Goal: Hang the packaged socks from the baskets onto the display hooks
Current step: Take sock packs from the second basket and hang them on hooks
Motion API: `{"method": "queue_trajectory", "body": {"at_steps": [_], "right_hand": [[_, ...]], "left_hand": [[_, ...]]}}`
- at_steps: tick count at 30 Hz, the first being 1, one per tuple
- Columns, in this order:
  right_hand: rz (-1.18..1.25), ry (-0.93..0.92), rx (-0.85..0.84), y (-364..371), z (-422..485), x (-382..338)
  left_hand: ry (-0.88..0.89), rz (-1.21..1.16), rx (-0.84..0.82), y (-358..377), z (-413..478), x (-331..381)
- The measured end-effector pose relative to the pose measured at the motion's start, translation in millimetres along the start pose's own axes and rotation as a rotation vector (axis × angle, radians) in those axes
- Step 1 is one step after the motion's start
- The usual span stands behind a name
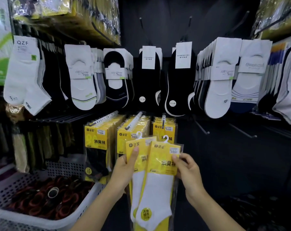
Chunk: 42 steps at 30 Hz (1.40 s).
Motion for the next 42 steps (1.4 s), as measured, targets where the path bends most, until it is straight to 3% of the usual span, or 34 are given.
{"method": "queue_trajectory", "body": {"at_steps": [7, 13, 22, 25, 30, 32, 35, 42], "right_hand": [[-0.019, -0.112, 0.079, 0.8, 27.9, -27.2], [-0.174, -0.121, 0.142, 12.2, 61.1, -22.2], [-0.247, -0.033, 0.483, -6.5, 82.7, 0.7], [-0.200, -0.027, 0.361, -3.9, 65.5, 6.5], [-0.101, 0.015, -0.096, 21.2, 14.2, 5.9], [-0.097, 0.017, -0.192, 23.2, 1.3, 6.6], [-0.031, -0.025, -0.175, 16.3, -4.9, 3.8], [-0.064, -0.156, 0.078, -0.7, 22.0, -20.1]], "left_hand": [[0.093, 0.154, 0.206, -41.5, 12.0, 7.9], [0.123, 0.140, 0.204, -56.5, 11.7, 8.2], [0.169, 0.114, 0.139, -33.3, 9.9, -0.7], [0.099, 0.014, 0.058, -16.9, 10.0, -8.4], [0.044, -0.002, -0.043, 13.0, 12.1, -19.1], [0.038, -0.012, -0.062, 25.7, 11.5, -20.5], [0.035, -0.040, -0.097, 39.8, 10.8, -18.5], [0.100, 0.012, -0.113, 48.2, 19.0, -21.8]]}}
Point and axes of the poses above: each hand's wrist, its own z-axis towards the middle knuckle, its own y-axis out of the palm, x = y × z, the point moved 4 cm from there along z, towards the middle knuckle, and after that the axes turned 4 degrees about y, right-handed, at the moved point
